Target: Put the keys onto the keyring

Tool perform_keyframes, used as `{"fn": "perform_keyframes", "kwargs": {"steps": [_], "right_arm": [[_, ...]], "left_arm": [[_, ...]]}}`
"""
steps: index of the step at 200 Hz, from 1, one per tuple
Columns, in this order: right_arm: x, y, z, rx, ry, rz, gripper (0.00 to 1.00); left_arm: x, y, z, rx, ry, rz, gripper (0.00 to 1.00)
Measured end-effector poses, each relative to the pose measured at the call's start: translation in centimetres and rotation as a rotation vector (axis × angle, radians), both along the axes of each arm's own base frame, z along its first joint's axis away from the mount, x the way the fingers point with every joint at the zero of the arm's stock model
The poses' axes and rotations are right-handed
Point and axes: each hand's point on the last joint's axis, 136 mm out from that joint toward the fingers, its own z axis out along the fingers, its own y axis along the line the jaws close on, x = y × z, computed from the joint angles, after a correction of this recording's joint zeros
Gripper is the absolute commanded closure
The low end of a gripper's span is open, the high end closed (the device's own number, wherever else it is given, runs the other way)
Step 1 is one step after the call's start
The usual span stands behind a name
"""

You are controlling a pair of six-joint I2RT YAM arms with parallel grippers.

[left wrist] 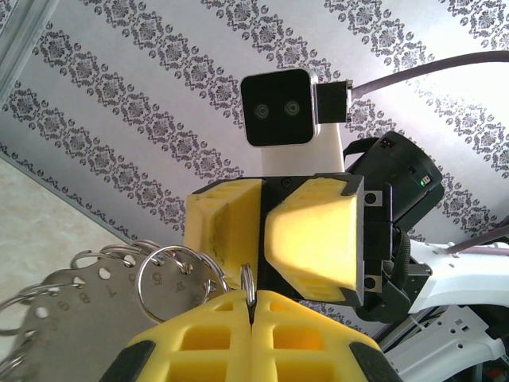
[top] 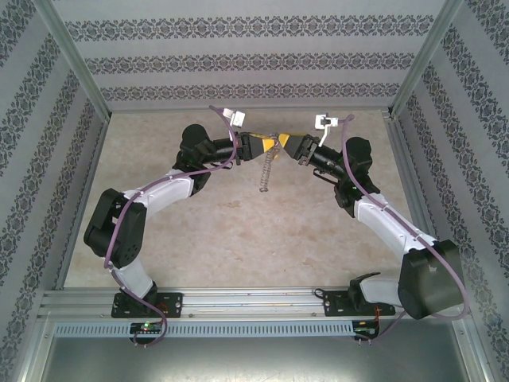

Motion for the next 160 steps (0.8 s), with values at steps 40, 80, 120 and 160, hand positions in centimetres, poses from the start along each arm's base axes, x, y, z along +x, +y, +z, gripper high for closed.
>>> {"fn": "perform_keyframes", "kwargs": {"steps": [40, 80, 120, 160], "right_arm": [[-0.4, 0.5, 0.1, 0.000, -0.005, 0.021, 0.72], [-0.3, 0.8, -0.2, -0.002, 0.003, 0.027, 0.73], [-0.2, 0.9, -0.3, -0.003, 0.005, 0.029, 0.77], [-0.5, 1.2, -0.3, -0.004, 0.004, 0.044, 0.79]], "left_arm": [[0.0, 0.0, 0.0, -0.001, 0.006, -0.001, 1.00], [0.0, 0.0, 0.0, -0.002, 0.009, -0.001, 1.00], [0.0, 0.0, 0.0, -0.002, 0.010, -0.001, 1.00], [0.0, 0.0, 0.0, -0.002, 0.011, -0.002, 1.00]]}}
